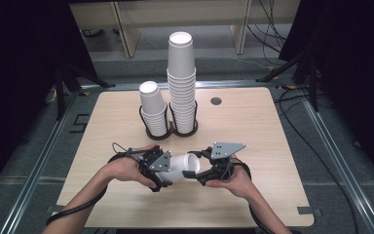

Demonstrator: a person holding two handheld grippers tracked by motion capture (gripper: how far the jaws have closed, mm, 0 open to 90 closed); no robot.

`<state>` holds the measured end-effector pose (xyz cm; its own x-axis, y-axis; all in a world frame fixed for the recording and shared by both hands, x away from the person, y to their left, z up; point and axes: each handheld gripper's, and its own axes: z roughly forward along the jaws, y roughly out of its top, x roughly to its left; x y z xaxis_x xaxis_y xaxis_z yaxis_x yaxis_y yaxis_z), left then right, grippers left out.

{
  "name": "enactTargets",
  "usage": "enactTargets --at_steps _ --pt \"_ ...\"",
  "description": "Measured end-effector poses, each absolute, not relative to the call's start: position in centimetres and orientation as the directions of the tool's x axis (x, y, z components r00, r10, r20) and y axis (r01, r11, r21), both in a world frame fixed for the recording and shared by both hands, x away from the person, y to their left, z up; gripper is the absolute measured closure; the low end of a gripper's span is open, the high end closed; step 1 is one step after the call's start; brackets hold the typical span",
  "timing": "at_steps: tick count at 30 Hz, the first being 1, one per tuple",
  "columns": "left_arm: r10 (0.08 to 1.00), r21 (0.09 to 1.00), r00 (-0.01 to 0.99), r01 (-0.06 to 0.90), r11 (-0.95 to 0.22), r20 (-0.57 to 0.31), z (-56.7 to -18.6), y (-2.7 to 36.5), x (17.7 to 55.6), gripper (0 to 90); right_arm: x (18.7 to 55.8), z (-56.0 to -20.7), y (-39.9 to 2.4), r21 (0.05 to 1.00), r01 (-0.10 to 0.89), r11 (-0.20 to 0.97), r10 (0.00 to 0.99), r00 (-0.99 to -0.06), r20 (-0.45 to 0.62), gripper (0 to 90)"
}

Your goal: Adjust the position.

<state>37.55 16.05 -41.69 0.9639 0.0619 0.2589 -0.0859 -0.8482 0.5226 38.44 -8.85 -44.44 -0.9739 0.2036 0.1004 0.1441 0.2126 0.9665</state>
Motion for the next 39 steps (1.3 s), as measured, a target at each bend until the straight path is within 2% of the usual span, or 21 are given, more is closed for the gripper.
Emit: enactTargets --at_steps 14,22,31,36,38,39 --pt "0.110 0.622 0.962 -0.073 -0.779 0.251 -41.8 16.3 37.5 1.7 38.4 -44.5 -9.1 0.975 0.129 0.183 0.194 -0.977 0.093 27.8" --pt "0.194 0.716 0.948 -0.047 -0.696 0.251 -41.6 17.2 37.6 0.7 38.4 -44.5 -10.0 0.975 0.154 0.159 0.220 -0.969 0.117 27.8" --pt "0.305 0.835 0.938 0.033 -0.550 0.163 -42.9 18.3 37.2 0.7 38.5 -44.7 -11.1 0.984 0.147 0.105 0.238 -0.964 0.118 27.8" --pt "0.360 0.873 0.925 0.071 -0.482 0.123 -44.0 18.8 37.0 0.5 38.3 -44.5 -11.4 0.975 0.187 0.119 0.258 -0.954 0.151 27.8" --pt "0.382 0.892 0.919 0.090 -0.443 0.097 -44.4 19.0 36.9 0.4 38.5 -44.5 -11.4 0.984 0.151 0.099 0.258 -0.958 0.122 27.8" --pt "0.390 0.903 0.917 0.095 -0.419 0.084 -44.7 19.0 36.9 0.3 38.3 -44.5 -11.3 0.979 0.182 0.088 0.250 -0.956 0.155 27.8"
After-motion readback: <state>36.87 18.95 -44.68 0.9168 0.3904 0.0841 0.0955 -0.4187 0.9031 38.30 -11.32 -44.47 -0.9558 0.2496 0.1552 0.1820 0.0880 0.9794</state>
